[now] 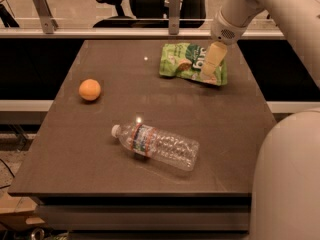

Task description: Pick green rice chip bag

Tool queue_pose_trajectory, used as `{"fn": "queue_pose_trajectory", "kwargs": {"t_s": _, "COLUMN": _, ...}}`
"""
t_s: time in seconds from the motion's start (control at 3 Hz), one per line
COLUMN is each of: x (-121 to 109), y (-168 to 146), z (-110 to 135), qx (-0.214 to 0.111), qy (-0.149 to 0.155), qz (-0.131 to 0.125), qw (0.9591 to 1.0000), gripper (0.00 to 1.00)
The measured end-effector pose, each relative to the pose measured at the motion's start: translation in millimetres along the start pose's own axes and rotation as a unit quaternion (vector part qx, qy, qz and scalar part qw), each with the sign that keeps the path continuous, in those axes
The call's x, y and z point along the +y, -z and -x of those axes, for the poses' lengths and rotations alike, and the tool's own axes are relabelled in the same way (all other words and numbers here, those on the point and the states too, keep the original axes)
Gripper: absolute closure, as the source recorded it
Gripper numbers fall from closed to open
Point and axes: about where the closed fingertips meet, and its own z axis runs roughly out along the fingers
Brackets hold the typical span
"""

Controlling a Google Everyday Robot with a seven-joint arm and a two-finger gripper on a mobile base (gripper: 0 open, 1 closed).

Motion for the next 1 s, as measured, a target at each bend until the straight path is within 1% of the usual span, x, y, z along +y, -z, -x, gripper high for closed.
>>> {"fn": "queue_pose_trajectory", "kwargs": {"t_s": 0.33, "x": -2, "y": -13, "z": -13, "qx": -0.018, "qy": -0.021, "qz": 0.01, "qw": 0.9996, "gripper": 0.0}}
{"fn": "queue_pose_trajectory", "kwargs": {"t_s": 0.67, "x": -5, "y": -20, "z": -19, "qx": -0.033, "qy": -0.03, "qz": 0.016, "qw": 0.9989, "gripper": 0.0}}
{"fn": "queue_pose_trajectory", "kwargs": {"t_s": 1.0, "x": -5, "y": -25, "z": -16, "qx": -0.037, "qy": -0.027, "qz": 0.022, "qw": 0.9987, "gripper": 0.19}}
